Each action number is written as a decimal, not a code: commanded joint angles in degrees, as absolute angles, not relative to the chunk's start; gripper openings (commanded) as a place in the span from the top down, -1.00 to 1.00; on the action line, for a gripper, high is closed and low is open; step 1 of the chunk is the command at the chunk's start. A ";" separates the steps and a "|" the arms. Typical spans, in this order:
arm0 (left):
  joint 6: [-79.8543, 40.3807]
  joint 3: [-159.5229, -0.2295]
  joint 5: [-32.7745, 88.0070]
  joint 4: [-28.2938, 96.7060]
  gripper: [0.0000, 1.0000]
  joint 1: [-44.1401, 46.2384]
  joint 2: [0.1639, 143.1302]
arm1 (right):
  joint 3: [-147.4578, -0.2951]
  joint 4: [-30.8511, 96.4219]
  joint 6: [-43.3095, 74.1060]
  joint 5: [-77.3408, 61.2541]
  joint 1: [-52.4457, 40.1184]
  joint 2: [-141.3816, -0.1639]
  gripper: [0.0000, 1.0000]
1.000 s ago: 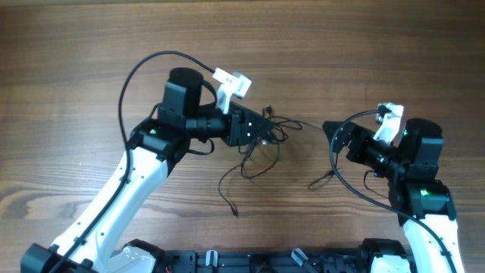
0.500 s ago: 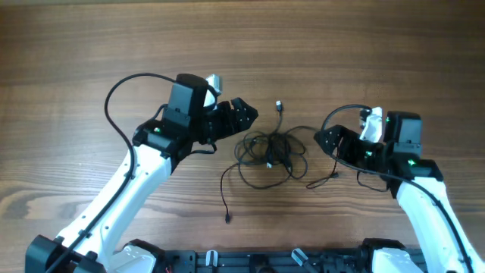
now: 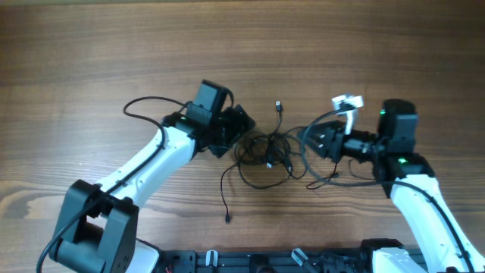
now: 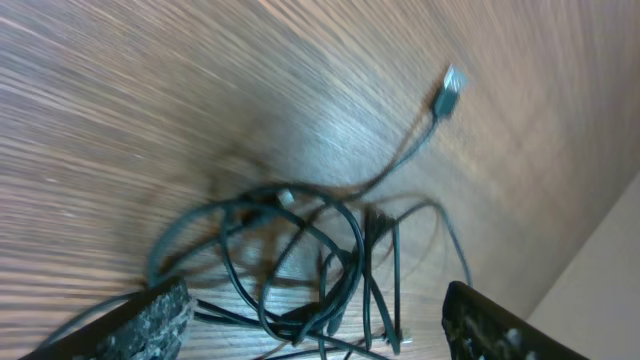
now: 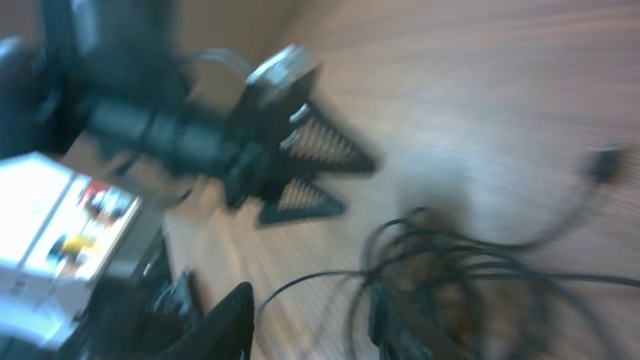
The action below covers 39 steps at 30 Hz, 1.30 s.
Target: Untangle cables
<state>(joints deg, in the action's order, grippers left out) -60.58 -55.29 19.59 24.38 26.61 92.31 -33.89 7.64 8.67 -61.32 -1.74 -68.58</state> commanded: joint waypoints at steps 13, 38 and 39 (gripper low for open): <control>-57.43 -55.51 20.95 29.02 -1.00 18.61 92.38 | -34.17 8.62 3.05 -1.74 -35.57 -73.28 0.15; -33.87 -55.51 41.71 28.12 -1.00 20.78 92.38 | -48.31 15.86 10.59 -26.55 -27.73 -69.28 0.92; -30.98 -55.51 44.62 27.38 -1.00 21.26 92.38 | -49.01 14.09 10.57 -32.53 -25.74 -65.91 0.91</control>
<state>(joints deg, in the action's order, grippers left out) -43.16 -55.29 33.78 28.42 20.03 92.31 -44.45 16.56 8.82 -17.10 -29.54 -73.91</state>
